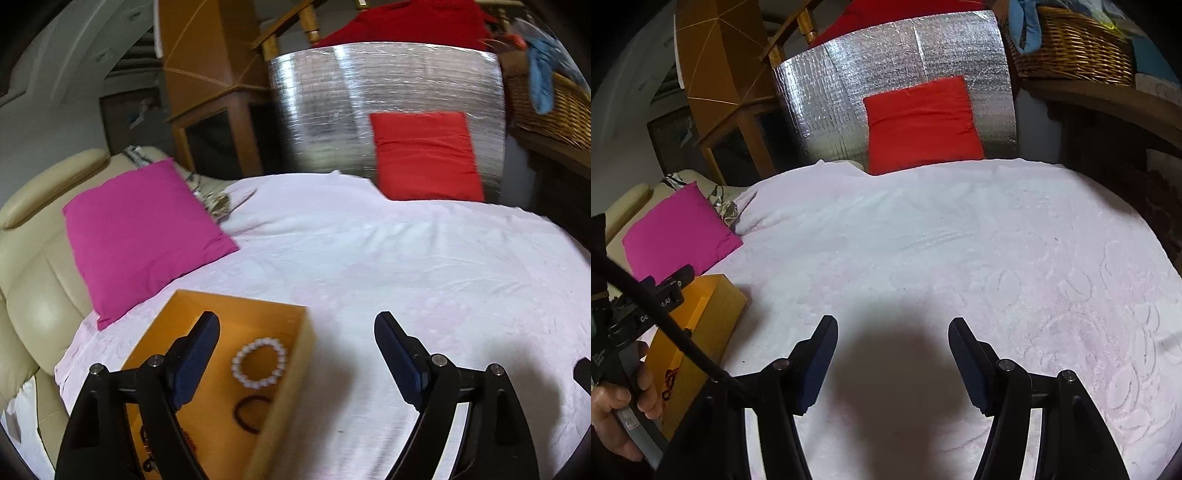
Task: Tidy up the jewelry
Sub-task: 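Lift both grippers out of the box and move back over the bedspread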
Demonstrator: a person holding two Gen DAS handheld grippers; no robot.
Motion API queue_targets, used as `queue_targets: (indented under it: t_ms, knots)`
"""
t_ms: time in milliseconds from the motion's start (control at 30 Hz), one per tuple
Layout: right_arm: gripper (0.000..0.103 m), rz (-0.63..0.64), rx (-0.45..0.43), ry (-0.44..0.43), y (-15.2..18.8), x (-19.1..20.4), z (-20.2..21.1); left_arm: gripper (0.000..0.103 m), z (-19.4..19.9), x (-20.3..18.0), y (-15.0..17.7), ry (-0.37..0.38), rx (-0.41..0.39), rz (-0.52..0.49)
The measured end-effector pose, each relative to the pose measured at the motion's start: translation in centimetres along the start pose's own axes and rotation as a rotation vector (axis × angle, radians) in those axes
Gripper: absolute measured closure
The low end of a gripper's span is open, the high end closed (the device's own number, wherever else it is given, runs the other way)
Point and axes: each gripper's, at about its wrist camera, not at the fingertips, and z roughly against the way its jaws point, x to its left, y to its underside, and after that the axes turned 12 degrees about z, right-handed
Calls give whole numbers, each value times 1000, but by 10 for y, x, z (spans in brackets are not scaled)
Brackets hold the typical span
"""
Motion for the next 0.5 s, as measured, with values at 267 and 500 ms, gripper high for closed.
queue_targets:
  t_ms: [267,500]
  knots:
    - [36,-7,10,10,5,-19,4,16,11,-46,12,71,-1,-63]
    - [36,-42,-12,12,6,-39,16,16,12,-74,21,127,19,-93]
